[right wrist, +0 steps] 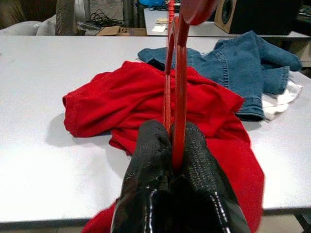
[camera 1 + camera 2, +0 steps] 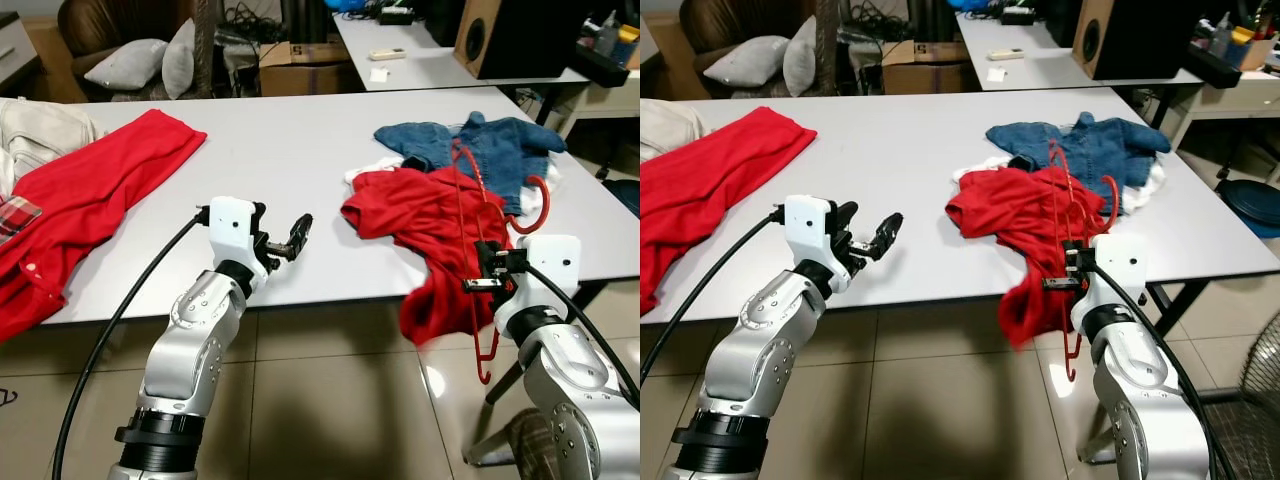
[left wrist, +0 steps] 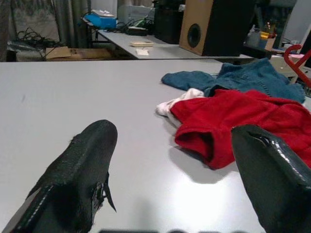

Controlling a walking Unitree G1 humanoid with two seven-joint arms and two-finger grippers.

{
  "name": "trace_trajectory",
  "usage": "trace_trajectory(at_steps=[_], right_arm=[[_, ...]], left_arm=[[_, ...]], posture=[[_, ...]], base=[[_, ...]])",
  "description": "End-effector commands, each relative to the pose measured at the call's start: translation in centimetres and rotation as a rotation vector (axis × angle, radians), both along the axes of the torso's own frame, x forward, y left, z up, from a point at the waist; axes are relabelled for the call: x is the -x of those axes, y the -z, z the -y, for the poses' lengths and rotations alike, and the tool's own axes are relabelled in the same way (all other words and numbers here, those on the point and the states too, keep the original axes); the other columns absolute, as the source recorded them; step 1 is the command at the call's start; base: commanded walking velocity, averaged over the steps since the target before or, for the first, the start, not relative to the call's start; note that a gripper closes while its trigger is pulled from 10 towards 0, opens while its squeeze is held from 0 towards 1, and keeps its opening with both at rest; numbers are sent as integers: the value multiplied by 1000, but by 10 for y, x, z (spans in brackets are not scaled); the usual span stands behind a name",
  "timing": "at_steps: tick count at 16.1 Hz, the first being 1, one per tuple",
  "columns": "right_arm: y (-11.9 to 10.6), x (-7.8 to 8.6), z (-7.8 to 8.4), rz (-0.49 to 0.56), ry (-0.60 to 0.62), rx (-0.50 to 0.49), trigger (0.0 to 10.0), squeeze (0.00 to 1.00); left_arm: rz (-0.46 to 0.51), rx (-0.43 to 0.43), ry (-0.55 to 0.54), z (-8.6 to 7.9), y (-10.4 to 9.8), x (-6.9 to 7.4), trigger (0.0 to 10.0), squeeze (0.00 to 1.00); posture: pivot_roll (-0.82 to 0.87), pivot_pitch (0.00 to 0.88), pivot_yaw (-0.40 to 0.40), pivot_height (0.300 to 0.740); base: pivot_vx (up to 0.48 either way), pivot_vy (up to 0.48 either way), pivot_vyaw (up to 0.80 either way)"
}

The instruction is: Hang hanger

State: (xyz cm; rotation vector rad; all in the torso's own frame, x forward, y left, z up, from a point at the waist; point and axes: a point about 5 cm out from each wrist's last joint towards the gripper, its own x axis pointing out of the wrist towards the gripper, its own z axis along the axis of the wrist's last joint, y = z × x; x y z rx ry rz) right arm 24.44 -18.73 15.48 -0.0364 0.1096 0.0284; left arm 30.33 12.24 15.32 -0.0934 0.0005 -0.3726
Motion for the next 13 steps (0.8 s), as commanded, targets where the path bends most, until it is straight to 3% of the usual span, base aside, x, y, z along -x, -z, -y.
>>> trace_trajectory(at_steps=[1, 5, 13], right_arm=[[-2, 1, -1, 3, -15, 10, 10000, 0], [-2, -2, 1, 9, -22, 14, 10000, 0], [-6, -11, 11, 22, -104, 78, 10000, 0]], left_arm=[[-25, 8, -11, -3, 4, -1, 10000, 0], [-25, 7, -12, -3, 4, -2, 10000, 0], [-15, -8, -5, -5, 4, -3, 10000, 0]], posture=[[-117, 0, 25, 740], [-114, 0, 24, 740], [-116, 0, 30, 740]], base=[[307, 0, -788], [323, 0, -750], [332, 0, 0]])
